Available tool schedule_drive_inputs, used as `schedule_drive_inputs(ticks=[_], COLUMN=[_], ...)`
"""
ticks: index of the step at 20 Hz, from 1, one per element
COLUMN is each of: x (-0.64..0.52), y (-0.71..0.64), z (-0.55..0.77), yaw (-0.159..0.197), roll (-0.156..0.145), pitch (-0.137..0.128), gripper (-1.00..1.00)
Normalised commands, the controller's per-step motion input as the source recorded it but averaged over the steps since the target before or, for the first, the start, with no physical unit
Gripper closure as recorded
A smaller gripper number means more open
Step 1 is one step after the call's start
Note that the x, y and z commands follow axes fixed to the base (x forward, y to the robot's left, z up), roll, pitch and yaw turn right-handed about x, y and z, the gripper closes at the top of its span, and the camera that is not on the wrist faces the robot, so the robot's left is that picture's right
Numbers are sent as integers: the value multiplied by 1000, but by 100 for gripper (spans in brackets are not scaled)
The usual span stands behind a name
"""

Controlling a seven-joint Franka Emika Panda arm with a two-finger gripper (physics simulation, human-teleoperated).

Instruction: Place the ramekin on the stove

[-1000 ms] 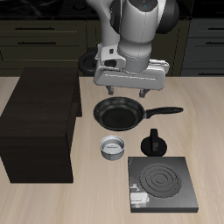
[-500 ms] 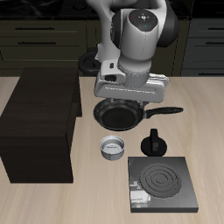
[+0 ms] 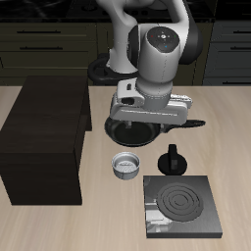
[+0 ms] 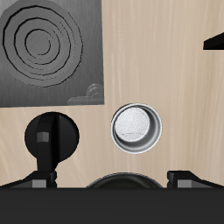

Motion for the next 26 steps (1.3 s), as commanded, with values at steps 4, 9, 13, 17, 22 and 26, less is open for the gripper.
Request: schedule_drive_inputs(ticks=[4, 9, 13, 17, 22, 26], x=[75, 48, 60, 53, 27, -37], y=[-9, -22, -19, -78, -12, -60], z=[-205, -224, -205, -235, -147, -221], yaw=[2, -5, 4, -3, -8, -20], roll=[7, -10, 0, -14, -4, -2], pitch=[16, 7, 11, 18, 4, 3], gripper=[-100, -100, -100, -100, -100, -100])
